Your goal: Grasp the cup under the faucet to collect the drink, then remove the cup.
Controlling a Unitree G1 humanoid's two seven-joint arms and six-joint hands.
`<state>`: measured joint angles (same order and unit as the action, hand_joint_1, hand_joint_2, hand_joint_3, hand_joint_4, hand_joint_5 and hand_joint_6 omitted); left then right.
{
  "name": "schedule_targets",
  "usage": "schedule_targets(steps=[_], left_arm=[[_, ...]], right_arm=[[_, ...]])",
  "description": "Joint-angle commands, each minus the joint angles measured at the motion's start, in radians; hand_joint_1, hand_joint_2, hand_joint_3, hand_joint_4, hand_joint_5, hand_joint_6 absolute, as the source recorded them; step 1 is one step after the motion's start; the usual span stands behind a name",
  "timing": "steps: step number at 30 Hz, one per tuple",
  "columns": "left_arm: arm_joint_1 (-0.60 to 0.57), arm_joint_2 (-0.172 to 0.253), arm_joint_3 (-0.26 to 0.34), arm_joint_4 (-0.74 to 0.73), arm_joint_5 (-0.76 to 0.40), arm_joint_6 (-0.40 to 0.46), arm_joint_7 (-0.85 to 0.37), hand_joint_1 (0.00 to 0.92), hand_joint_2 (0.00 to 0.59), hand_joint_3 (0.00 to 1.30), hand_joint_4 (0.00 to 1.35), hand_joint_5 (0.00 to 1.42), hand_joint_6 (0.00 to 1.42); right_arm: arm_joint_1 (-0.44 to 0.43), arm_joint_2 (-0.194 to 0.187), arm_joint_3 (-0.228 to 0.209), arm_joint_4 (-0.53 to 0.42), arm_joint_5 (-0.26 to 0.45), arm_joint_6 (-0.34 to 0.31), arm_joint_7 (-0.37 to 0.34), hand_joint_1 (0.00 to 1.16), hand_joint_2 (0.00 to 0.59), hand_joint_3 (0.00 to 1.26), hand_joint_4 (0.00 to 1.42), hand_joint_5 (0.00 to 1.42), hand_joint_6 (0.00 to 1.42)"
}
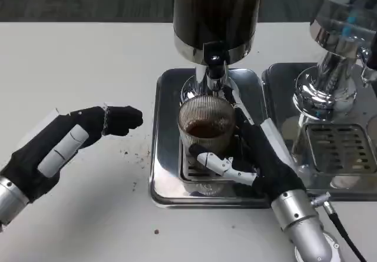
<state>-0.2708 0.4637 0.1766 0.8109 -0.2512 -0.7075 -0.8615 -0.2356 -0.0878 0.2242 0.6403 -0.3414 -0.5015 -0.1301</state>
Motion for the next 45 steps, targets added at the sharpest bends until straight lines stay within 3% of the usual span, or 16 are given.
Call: schedule_targets(steps=[1,9,22,37,45], left_arm=[[0.01,0.018,0.007,0.01,0.008,0.015,0.011,0.0,0.139,0.42,0.35,0.27,0.28],[0.003,0.021,0.005,0.025,0.01,0.022,0.012,0.0,0.151,0.43,0.35,0.28,0.28],[-0.003,0.024,0.007,0.04,0.012,0.021,0.013,0.0,0.155,0.43,0.36,0.3,0.3],[0.009,0.021,0.012,0.035,0.011,0.018,0.02,0.0,0.157,0.43,0.38,0.31,0.3],[0.013,0.02,0.013,0.033,0.011,0.021,0.019,0.0,0.158,0.42,0.38,0.31,0.3]], right_arm=[[-0.001,0.002,0.02,0.036,-0.023,0.02,-0.007,0.67,0.208,0.0,0.0,0.19,0.33],[-0.016,0.006,0.034,0.07,-0.028,0.013,-0.019,0.68,0.205,0.01,0.09,0.28,0.41],[-0.02,0.008,0.055,0.085,-0.051,0.036,-0.049,0.7,0.209,0.19,0.29,0.45,0.64],[0.021,0.021,0.062,0.086,-0.104,-0.009,-0.241,0.73,0.212,0.41,0.59,0.78,1.13],[0.042,0.026,0.055,0.093,-0.126,-0.059,-0.341,0.74,0.216,0.5,0.68,0.88,1.25]])
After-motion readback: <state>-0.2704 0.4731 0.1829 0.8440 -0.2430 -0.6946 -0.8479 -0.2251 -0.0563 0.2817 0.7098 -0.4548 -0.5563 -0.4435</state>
